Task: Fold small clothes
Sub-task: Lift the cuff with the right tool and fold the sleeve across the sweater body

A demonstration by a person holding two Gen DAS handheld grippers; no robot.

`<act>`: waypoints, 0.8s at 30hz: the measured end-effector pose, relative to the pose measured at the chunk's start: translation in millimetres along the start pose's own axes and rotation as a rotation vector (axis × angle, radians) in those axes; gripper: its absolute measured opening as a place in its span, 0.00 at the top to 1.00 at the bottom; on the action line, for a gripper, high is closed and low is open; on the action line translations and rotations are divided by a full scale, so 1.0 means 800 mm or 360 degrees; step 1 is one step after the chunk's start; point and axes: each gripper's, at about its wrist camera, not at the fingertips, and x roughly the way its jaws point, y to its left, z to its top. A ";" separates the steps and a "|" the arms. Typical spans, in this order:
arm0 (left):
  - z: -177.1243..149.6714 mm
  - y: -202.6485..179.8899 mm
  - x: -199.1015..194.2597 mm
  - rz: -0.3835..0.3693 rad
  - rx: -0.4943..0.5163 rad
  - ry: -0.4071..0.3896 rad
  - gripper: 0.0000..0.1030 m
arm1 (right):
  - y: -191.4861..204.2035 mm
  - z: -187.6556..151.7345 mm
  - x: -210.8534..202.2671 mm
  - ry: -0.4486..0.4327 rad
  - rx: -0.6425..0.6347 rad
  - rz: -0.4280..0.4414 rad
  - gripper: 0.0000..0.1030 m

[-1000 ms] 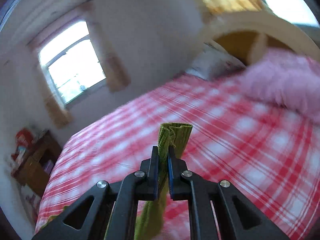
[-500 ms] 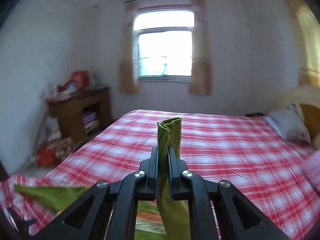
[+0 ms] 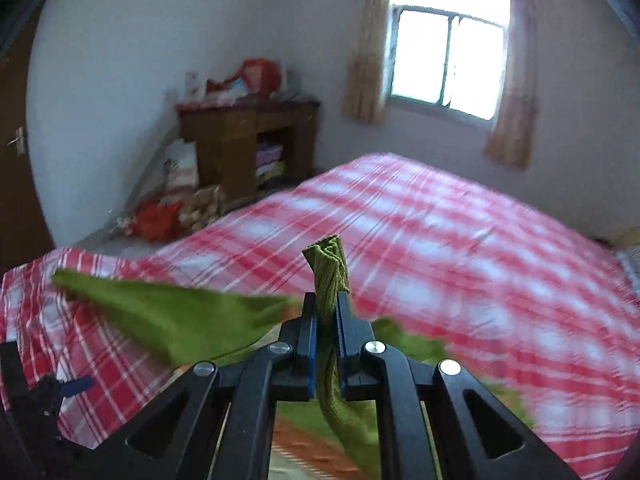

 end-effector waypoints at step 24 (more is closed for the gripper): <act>0.030 -0.012 -0.025 0.0016 0.0035 -0.0065 0.00 | 0.039 -0.151 0.055 0.0392 0.0031 0.0238 0.36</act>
